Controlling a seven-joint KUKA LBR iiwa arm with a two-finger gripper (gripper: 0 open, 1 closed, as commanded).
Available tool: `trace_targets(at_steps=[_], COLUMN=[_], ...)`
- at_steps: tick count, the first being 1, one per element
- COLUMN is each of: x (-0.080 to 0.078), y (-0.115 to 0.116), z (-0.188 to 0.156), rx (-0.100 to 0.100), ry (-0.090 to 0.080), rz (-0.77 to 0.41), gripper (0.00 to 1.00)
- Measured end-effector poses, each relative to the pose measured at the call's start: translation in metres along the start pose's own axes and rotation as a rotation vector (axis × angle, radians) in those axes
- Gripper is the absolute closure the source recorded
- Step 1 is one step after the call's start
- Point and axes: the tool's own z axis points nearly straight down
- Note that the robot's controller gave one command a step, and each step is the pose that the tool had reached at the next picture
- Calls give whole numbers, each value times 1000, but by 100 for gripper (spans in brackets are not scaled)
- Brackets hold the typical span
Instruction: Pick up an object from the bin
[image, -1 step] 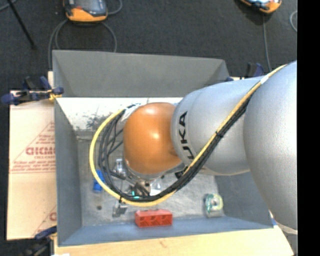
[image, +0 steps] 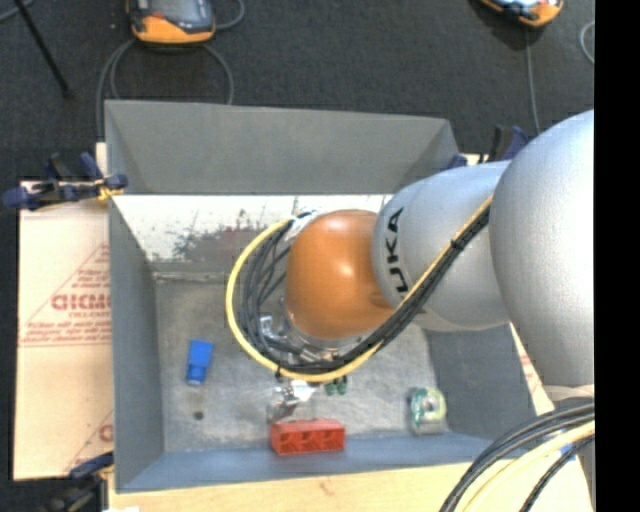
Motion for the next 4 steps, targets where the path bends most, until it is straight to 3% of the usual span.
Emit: trace_targets(at_steps=[1, 2, 3, 4], x=[43, 63, 46, 45], y=[-16, -121, -115, -115], z=[-59, -20, -3, -1], rx=[-1, 0, -3, -4], ry=[-8, -9, -4, -4], rz=[-144, -7, -64, -60], gripper=[0, 0, 0, 100])
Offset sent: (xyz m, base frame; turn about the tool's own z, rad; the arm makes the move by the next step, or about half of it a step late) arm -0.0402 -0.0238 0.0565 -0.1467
